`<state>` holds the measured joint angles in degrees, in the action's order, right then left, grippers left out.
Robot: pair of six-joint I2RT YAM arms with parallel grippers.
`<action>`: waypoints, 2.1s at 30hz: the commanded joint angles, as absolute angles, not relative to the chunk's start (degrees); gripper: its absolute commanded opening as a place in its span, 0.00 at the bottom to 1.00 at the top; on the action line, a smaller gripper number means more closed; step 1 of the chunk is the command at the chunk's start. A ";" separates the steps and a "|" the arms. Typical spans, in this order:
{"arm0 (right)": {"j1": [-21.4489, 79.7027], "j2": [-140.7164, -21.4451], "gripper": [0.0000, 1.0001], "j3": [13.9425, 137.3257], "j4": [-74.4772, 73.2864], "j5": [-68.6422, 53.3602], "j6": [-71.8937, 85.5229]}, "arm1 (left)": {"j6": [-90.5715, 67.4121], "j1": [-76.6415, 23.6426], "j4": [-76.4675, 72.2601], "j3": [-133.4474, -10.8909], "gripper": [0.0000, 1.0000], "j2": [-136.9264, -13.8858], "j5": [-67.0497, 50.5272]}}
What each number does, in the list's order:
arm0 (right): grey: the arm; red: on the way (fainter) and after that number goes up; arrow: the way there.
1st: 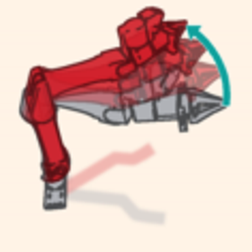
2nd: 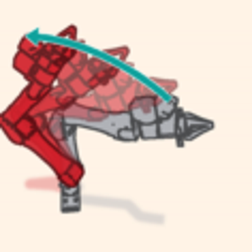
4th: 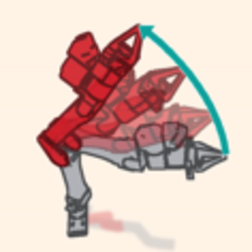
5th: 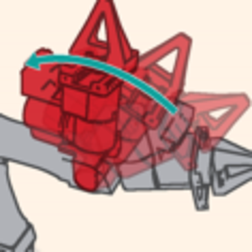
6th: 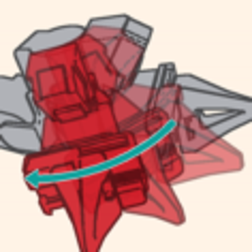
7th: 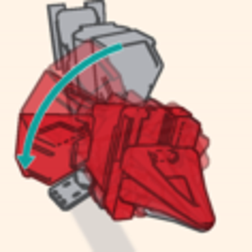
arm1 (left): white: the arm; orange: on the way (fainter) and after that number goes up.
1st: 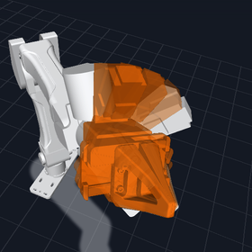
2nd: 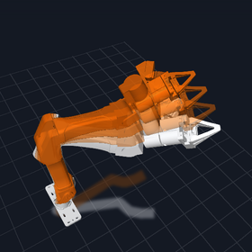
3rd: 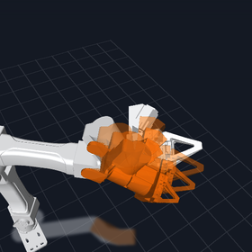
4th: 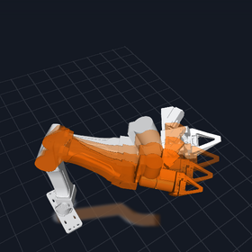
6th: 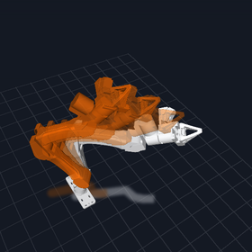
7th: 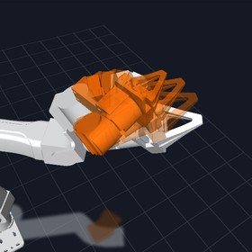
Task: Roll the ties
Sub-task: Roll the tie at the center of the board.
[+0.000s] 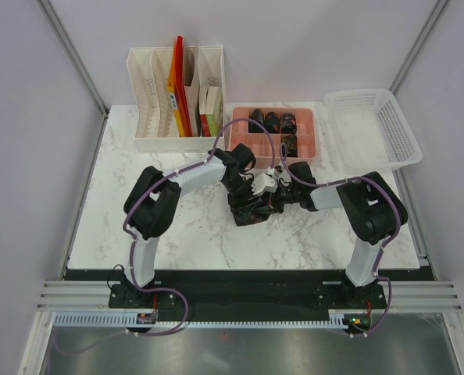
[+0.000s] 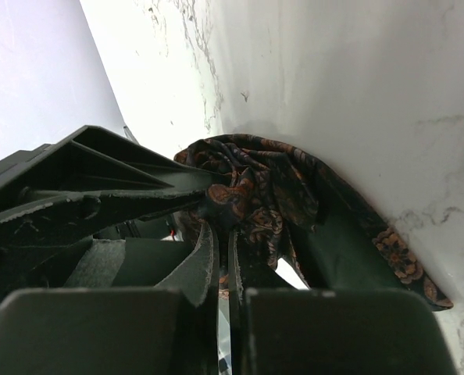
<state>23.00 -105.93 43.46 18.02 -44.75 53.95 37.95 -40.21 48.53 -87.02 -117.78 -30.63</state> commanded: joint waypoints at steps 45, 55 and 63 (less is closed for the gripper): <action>21.97 -111.01 0.00 50.63 -6.59 -26.90 39.81 | 11.98 -36.22 33.84 -83.32 0.89 -100.91 -27.22; 22.41 -110.48 0.00 49.13 -4.22 -27.07 42.36 | -21.86 -33.22 32.96 -73.84 1.00 -92.81 -25.76; 23.11 -111.80 0.00 50.45 -4.39 -27.51 41.84 | -29.87 -32.61 28.56 -67.06 0.97 -89.83 -18.21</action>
<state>22.04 -108.49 51.75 0.38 -37.65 44.31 -21.93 -33.26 31.94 -68.23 -92.82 -23.77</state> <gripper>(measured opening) 0.007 0.993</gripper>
